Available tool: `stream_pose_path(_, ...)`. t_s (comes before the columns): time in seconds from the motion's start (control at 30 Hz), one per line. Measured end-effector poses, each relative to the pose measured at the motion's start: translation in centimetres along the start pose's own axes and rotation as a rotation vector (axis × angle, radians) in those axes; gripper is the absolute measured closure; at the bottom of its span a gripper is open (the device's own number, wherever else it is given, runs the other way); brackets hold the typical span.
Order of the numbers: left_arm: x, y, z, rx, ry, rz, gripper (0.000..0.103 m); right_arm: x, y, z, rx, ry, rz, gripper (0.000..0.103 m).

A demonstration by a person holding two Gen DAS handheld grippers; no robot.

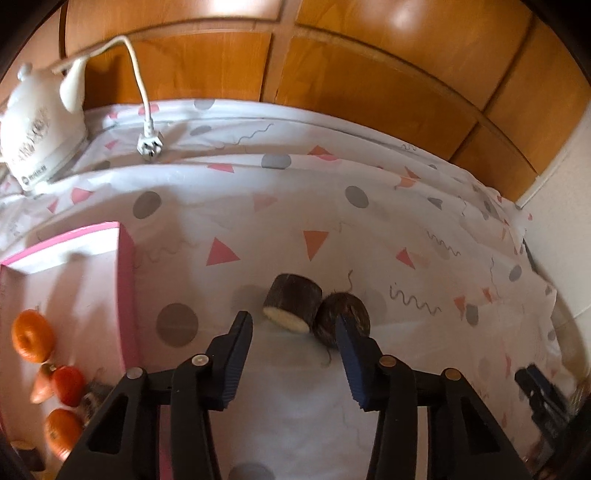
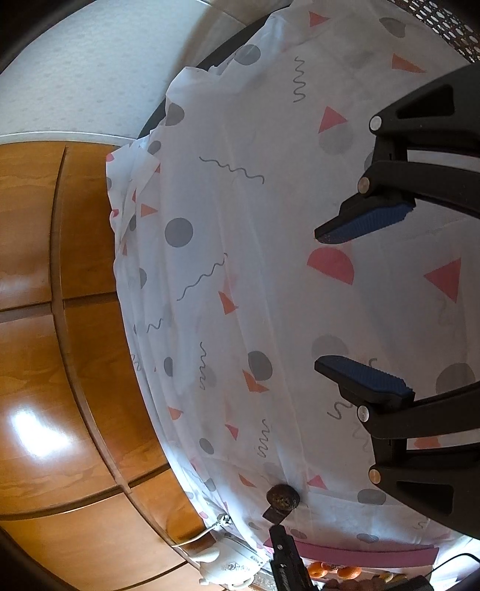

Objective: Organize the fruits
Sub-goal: 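Move the left gripper toward the dark cylindrical slice, then grasp the dark cylindrical slice with the left gripper and lift it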

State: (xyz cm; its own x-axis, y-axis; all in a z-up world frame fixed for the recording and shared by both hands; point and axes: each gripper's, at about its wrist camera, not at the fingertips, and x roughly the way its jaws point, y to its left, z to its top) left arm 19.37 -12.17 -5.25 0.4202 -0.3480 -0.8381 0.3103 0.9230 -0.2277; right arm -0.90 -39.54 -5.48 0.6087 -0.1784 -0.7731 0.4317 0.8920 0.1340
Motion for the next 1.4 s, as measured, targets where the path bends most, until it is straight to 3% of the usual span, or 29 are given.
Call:
stream_pose_path(0.17,2.1,0.6,0.9,-0.050,0.013,-0.045,0.056,0.1,-0.1,0.0,-0.001,0.011,-0.002,0.039)
stream_pose_path(0.23,2.8,0.6,0.9,-0.048,0.018,-0.049,0.063,0.1,-0.1,-0.1,-0.003,0.012,-0.004,0.039)
stream_pose_path(0.47,1.5,1.4,-0.4,-0.077,-0.015,-0.083,0.065,0.3,0.1,-0.2,-0.006,0.024,-0.006,0.039)
stream_pose_path(0.63,-0.3,1.6,-1.5,-0.088,-0.031,-0.047,0.065,0.4,0.5,-0.5,-0.014,0.028,-0.002,0.039)
stream_pose_path(0.93,-6.4,2.8,-3.4,-0.068,-0.146,0.001,0.065,0.1,0.8,-0.9,-0.026,0.029,0.008,0.039)
stream_pose_path(1.4,-14.0,13.1,-7.1,-0.254,-0.268,0.170,0.065,-0.2,1.4,-1.4,-0.032,0.022,0.016,0.039)
